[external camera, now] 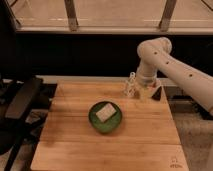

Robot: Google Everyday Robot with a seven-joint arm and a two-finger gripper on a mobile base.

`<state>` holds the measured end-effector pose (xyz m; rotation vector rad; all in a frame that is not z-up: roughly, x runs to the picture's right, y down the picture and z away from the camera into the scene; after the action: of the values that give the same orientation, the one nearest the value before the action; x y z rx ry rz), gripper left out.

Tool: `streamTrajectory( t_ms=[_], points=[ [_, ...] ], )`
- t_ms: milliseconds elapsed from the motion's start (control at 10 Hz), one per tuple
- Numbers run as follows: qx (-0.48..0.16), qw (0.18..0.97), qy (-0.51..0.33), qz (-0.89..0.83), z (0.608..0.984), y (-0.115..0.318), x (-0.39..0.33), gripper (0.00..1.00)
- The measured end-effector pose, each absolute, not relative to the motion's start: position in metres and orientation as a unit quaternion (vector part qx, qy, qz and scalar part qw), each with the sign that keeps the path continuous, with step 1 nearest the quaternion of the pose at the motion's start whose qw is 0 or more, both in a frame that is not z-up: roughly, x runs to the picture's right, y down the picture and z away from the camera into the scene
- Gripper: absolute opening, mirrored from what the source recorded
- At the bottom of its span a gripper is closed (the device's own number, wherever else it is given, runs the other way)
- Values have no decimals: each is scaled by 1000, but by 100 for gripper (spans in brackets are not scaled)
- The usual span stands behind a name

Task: Move the arm in a circular motion

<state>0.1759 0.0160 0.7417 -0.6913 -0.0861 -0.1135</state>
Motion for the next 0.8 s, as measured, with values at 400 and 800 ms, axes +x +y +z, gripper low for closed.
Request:
streamTrajectory(
  t_ms=[400, 800],
  points=[
    [-338, 937, -44, -77, 752, 4, 140, 65],
    [-340, 935, -55, -88, 729, 32, 140, 65]
  ],
)
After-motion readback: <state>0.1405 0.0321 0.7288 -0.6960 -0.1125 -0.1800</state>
